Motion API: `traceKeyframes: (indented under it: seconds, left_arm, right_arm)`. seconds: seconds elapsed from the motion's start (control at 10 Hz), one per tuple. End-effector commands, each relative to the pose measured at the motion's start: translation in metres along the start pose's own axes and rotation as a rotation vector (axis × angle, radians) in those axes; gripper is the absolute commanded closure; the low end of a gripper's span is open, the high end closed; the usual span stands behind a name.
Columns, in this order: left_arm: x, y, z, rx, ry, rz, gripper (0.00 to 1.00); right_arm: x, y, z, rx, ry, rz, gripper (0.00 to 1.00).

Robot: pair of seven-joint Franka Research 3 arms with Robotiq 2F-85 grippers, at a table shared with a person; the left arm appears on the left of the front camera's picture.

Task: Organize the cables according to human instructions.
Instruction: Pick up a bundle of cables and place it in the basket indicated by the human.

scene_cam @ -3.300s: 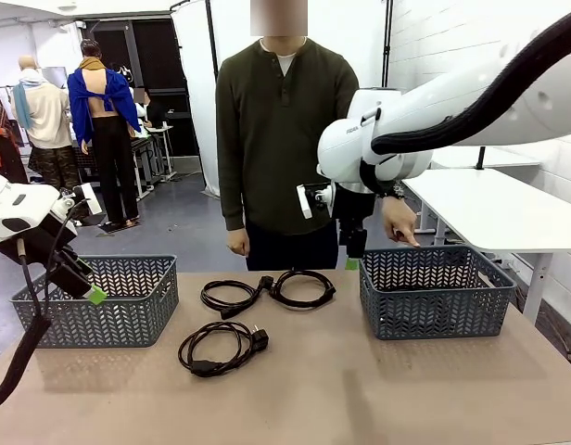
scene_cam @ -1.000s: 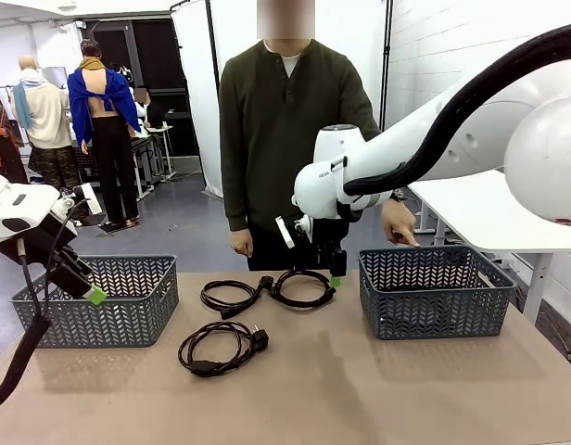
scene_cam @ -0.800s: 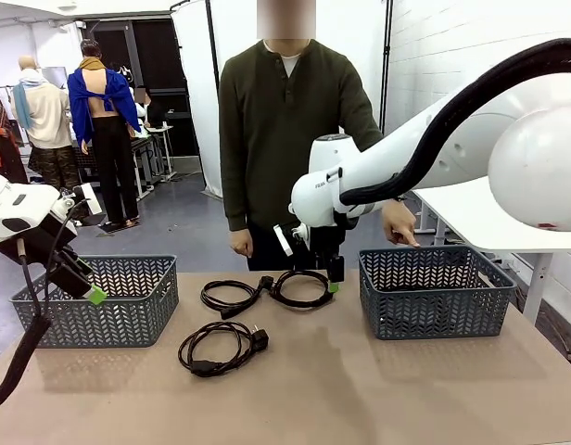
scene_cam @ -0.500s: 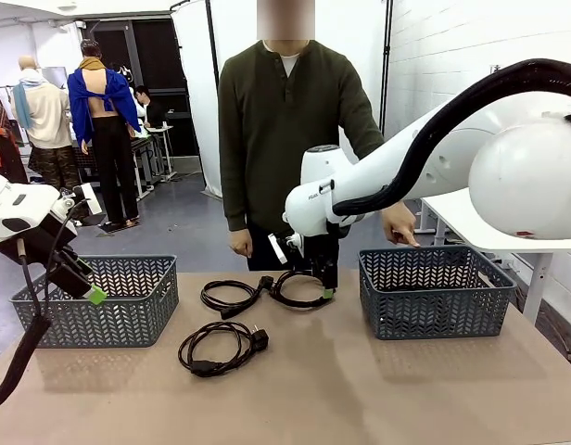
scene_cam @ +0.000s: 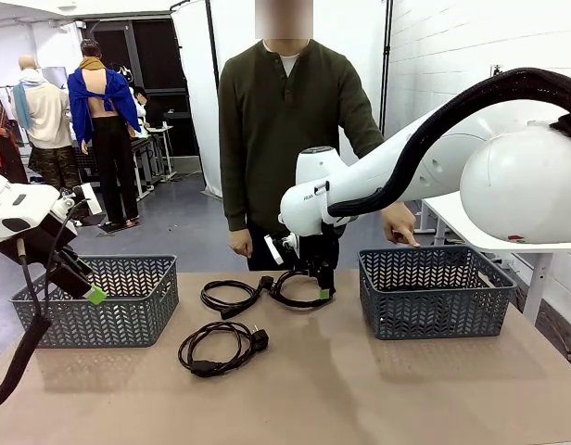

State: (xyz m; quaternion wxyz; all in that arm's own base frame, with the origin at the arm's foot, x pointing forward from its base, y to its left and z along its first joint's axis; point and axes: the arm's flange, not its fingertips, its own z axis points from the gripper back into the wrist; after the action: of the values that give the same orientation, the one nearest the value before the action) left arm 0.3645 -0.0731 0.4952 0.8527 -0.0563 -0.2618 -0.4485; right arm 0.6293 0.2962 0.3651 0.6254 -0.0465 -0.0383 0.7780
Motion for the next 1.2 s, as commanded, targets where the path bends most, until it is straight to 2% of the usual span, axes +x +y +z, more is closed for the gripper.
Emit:
traceKeyframes:
  seconds: [0.0, 0.5, 1.1]
  left_arm:
    - [-0.001, -0.001, 0.0, -0.009, -0.007, 0.014, 0.0]
    - [-0.001, -0.001, 0.0, -0.009, -0.007, 0.014, 0.0]
    - [-0.001, -0.001, 0.0, -0.009, -0.007, 0.014, 0.0]
  right_arm:
    - [-0.003, 0.003, 0.0, -0.01, 0.0, 0.0, 0.0]
    - [-0.001, -0.013, -0.019, 0.014, -0.006, -0.059, 0.0]
    - [0.0, -0.022, -0.043, 0.044, -0.024, -0.058, 0.0]
